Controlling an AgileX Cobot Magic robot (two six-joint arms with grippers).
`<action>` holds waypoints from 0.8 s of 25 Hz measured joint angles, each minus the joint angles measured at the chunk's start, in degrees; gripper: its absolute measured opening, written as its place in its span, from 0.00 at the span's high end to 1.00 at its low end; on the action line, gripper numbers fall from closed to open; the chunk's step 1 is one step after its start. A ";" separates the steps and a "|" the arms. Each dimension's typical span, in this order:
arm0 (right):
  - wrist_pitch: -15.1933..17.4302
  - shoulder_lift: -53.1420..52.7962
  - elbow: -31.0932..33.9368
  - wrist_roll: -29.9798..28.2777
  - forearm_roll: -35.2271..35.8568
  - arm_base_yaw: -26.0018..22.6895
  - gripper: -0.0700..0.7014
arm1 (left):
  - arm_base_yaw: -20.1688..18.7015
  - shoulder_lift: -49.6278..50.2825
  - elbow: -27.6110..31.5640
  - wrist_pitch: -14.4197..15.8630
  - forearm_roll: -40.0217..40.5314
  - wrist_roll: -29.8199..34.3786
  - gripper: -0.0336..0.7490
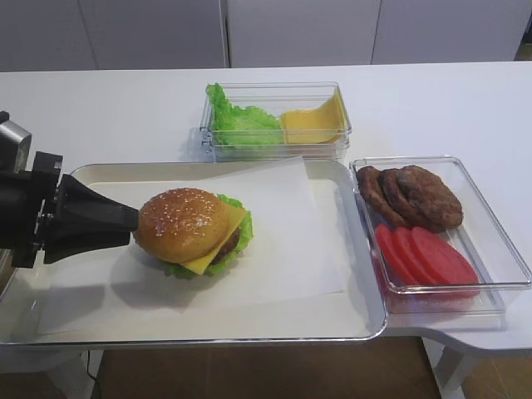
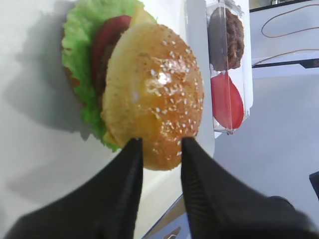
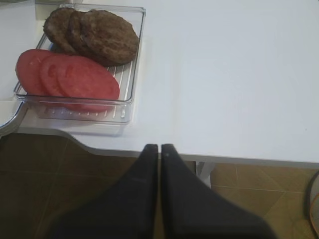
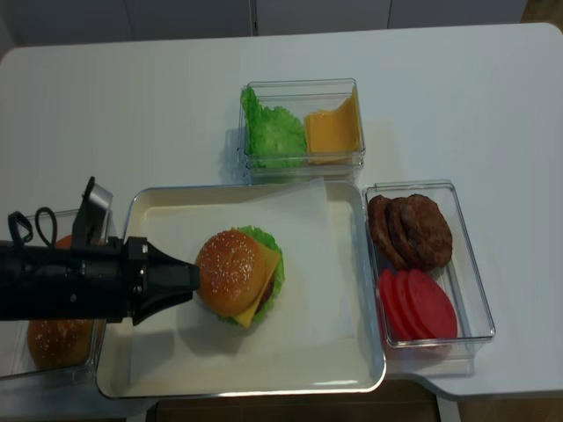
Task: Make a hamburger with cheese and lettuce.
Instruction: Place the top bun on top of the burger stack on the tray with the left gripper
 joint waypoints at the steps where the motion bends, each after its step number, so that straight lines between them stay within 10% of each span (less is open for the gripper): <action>1: 0.00 0.00 0.00 0.00 0.00 0.00 0.90 | 0.00 0.00 0.00 0.00 -0.04 0.00 0.71; 20: 0.00 0.00 0.00 -0.11 0.00 0.00 0.90 | 0.00 0.00 0.00 -0.75 -2.47 0.00 0.75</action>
